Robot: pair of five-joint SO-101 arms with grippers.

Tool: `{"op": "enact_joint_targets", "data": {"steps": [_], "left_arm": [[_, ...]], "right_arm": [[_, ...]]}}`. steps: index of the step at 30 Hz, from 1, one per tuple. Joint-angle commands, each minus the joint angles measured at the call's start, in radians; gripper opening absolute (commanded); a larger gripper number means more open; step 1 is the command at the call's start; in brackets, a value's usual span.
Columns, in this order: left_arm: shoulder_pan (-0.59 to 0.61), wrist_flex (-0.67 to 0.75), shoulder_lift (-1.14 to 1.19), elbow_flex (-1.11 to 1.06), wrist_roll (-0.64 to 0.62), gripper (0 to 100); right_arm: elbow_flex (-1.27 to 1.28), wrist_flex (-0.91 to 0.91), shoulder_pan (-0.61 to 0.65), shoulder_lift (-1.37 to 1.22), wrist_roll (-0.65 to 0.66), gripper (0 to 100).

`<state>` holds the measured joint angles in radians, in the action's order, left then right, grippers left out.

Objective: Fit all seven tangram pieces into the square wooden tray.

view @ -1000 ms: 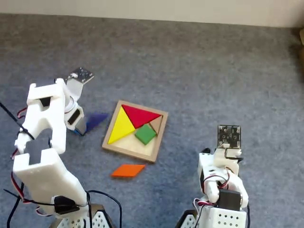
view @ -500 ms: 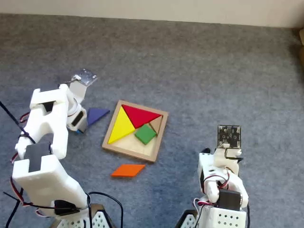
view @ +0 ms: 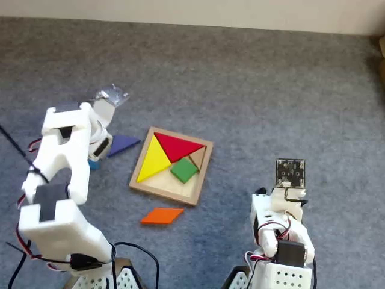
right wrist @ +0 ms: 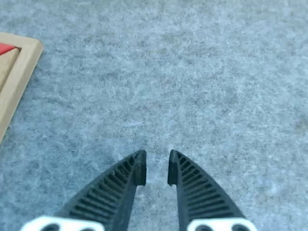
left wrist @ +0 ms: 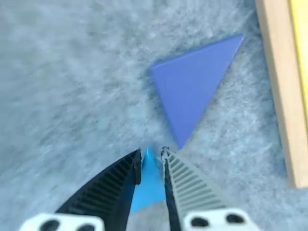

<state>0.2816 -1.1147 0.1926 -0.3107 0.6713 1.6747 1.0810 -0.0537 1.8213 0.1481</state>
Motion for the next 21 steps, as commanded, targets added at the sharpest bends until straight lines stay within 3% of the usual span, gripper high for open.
{"op": "enact_joint_targets", "data": {"steps": [1,14,17,21], "left_arm": [[-0.05,-0.049,-0.133,0.002,0.012,8],[-0.033,-0.063,-0.302,-0.107,0.009,9],[0.027,-0.06,-0.349,-0.133,0.006,15],[0.111,-0.055,-0.386,-0.151,-0.118,27]], "right_arm": [[0.119,-0.001,-0.01,0.008,0.002,9.1],[0.119,-0.001,-0.01,0.008,0.002,9.1],[0.119,-0.001,-0.01,0.008,0.002,9.1],[0.119,-0.001,-0.01,0.008,0.002,9.1]]}}
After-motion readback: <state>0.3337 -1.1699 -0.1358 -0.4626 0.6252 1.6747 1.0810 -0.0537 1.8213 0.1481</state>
